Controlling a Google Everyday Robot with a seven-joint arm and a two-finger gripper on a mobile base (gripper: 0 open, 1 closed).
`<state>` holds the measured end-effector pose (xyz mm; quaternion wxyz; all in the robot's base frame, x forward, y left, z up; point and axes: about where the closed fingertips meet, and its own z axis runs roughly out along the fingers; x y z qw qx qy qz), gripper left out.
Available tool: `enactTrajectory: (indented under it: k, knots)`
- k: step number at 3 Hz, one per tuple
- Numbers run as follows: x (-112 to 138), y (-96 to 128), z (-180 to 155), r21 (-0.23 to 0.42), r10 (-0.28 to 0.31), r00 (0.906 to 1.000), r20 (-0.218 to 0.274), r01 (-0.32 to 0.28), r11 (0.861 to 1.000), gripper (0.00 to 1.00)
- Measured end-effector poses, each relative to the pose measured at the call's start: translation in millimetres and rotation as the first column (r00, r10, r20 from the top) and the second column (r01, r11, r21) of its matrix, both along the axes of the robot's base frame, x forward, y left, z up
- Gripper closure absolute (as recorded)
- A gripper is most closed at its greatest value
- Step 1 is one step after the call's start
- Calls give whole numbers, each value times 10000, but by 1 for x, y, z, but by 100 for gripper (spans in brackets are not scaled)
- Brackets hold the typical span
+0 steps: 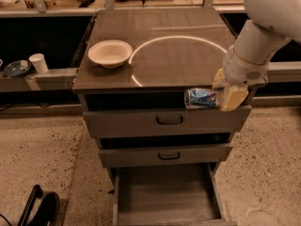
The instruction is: Place redbull can into bottom drawer
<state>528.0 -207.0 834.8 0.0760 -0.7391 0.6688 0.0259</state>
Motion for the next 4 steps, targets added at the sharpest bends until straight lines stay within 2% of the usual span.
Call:
enactTrajectory:
  k: [1, 2, 3, 4]
  knots:
    - [-12, -44, -70, -1120, -1588, 9842, 778, 1669, 9796, 100]
    - [-13, -66, -128, -1436, -1915, 9742, 1191, 2077, 9676, 100]
    - [-8, -65, -130, -1372, -1872, 9721, 1412, 2065, 9688, 100]
    - [-10, -46, -158, -203, -1584, 9834, 887, 1608, 9868, 100]
